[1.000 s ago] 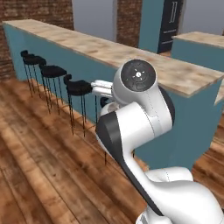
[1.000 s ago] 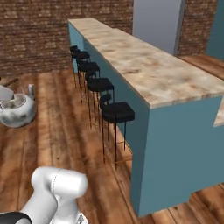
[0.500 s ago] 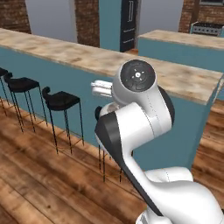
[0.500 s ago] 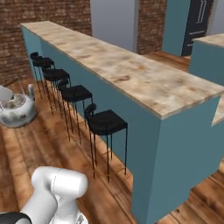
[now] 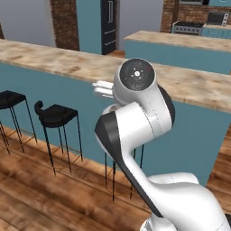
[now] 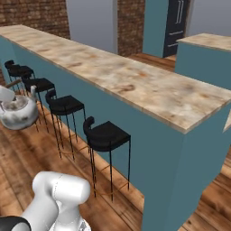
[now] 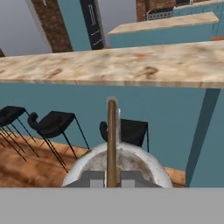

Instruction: The kettle is done boiling. Turn off the stove, then wait for 300 timesteps before moving the kettle to the dining table.

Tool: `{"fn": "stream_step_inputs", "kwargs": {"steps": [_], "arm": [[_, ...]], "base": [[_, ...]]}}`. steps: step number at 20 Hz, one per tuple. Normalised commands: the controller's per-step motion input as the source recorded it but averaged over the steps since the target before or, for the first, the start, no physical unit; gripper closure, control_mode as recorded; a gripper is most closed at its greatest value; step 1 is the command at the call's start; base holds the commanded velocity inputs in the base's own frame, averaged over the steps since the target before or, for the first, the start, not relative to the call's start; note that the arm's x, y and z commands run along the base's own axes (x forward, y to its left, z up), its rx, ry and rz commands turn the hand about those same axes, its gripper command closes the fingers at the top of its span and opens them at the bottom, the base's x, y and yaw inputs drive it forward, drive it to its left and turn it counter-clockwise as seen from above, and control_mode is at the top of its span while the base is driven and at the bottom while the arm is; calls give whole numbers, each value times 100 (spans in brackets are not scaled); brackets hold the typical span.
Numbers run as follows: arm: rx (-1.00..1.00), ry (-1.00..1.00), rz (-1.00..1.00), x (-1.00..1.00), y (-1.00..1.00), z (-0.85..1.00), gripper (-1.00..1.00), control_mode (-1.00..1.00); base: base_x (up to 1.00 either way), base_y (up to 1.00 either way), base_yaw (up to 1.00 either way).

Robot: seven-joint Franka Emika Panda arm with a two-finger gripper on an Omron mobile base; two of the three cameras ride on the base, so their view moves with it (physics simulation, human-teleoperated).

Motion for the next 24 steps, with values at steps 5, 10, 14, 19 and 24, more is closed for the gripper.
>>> {"fn": "stream_step_inputs", "kwargs": {"steps": [5, 10, 14, 19, 24], "arm": [[0, 0, 0, 0, 0, 0, 100, 100], [0, 0, 0, 0, 0, 0, 100, 100], [0, 0, 0, 0, 0, 0, 100, 100], [0, 0, 0, 0, 0, 0, 100, 100], [0, 0, 0, 0, 0, 0, 100, 100]], "base": [[2, 0, -1], [0, 0, 0], [0, 0, 0], [0, 0, 0], [0, 0, -1]]}}
